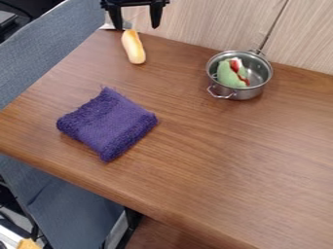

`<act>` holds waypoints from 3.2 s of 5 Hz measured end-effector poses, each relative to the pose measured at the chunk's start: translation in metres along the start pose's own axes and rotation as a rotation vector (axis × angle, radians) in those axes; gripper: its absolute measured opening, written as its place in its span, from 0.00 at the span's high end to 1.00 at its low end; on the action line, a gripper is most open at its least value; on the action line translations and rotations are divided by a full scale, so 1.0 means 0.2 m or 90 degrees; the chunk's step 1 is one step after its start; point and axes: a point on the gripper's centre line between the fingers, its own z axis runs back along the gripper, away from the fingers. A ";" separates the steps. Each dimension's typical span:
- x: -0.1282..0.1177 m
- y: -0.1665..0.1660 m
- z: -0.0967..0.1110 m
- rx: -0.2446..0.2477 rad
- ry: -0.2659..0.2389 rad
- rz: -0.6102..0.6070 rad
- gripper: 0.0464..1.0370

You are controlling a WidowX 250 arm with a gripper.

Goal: Retirou o urso verde da panela e colocou a direita do pano roxo

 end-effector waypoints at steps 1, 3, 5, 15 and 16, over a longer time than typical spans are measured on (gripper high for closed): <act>-0.05 -0.01 -0.08 0.002 0.030 -0.001 0.04; -0.17 -0.30 0.07 -0.088 0.031 -0.075 0.04; -0.24 -0.61 0.20 -0.166 0.034 -0.179 0.04; -0.38 -0.81 -0.20 -0.086 0.075 -0.272 0.51; -0.31 -0.80 -0.05 -0.116 0.048 -0.249 0.51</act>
